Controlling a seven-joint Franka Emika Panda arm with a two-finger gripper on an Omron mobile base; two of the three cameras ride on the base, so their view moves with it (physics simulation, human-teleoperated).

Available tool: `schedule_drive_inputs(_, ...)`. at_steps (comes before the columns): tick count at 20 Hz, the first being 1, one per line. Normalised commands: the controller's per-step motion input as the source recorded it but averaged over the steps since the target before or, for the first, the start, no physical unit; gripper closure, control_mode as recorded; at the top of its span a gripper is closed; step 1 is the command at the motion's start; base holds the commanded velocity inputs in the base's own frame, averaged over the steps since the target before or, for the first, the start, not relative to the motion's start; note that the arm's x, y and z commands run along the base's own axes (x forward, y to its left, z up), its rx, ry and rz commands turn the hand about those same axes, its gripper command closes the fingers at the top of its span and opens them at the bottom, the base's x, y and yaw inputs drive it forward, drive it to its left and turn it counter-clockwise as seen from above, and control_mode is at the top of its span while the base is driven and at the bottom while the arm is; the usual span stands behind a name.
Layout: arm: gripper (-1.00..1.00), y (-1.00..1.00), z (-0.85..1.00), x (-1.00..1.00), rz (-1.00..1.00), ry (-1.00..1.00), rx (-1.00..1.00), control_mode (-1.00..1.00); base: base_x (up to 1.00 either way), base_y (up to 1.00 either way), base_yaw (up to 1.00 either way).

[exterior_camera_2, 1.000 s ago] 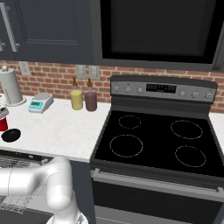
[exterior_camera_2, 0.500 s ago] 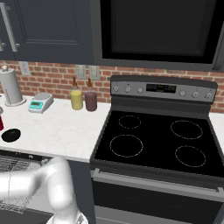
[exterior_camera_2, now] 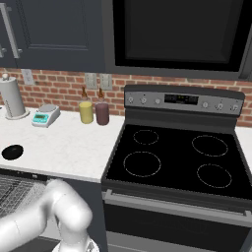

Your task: Pick up the cup and bowl from the counter, place them in the dishwasher, and close the dishwasher door.

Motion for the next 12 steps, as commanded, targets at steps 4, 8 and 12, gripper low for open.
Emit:
schedule_drive_inputs(4, 1.0, -1.0, 0.18, -0.98, -0.15, -0.05, 0.13, -1.0, 0.0, 0.0, 0.0)
schedule_drive_inputs(8, 1.0, -1.0, 0.39, -1.0, -0.1, 0.1, 0.24, -1.0, 0.0, 0.0, 0.0)
schedule_drive_inputs(12, 1.0, -0.75, 0.51, -1.0, -0.04, 0.22, 0.26, -1.0, 0.0, 0.0, 0.0)
